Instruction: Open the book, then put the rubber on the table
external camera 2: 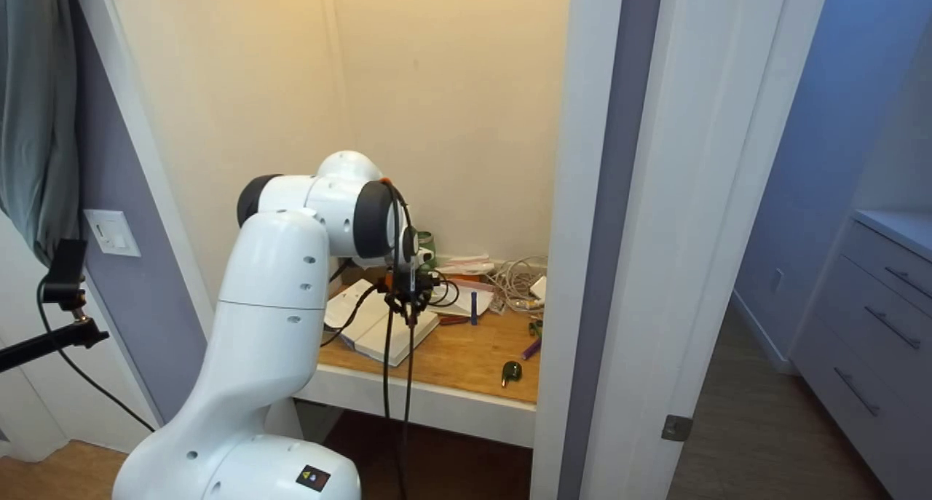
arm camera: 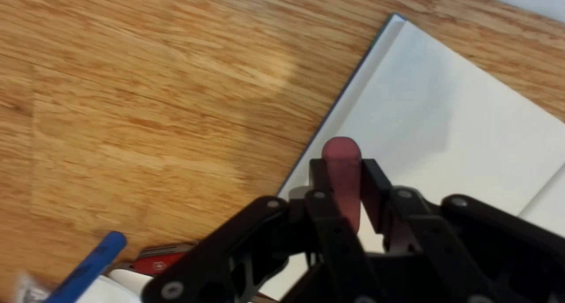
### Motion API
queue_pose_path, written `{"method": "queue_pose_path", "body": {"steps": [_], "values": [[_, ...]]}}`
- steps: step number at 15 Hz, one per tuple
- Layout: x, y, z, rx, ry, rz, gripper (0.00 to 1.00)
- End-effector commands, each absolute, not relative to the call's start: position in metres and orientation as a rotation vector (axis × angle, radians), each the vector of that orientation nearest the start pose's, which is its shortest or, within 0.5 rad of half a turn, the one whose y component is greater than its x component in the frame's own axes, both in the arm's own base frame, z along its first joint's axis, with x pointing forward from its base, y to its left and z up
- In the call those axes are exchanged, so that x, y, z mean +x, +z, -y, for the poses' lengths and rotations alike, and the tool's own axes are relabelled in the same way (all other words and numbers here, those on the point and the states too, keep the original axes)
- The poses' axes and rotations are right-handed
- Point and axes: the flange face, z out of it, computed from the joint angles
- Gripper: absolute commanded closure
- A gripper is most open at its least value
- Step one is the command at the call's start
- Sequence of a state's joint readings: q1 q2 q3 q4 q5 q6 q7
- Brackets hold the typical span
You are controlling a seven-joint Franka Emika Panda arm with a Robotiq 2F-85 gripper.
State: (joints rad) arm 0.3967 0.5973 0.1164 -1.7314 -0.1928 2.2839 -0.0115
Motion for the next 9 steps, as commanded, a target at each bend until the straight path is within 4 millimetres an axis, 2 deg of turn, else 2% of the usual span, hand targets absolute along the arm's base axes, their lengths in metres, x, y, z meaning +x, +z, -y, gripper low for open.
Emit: {"method": "queue_pose_path", "body": {"steps": [1,5,9], "values": [[0.586,0.244,-0.268,-3.198,-0.016,0.858,0.95],[0.588,0.217,-0.23,-3.273,0.049,0.666,0.95],[0.575,0.181,-0.216,-3.282,0.13,0.564,0.95]]}}
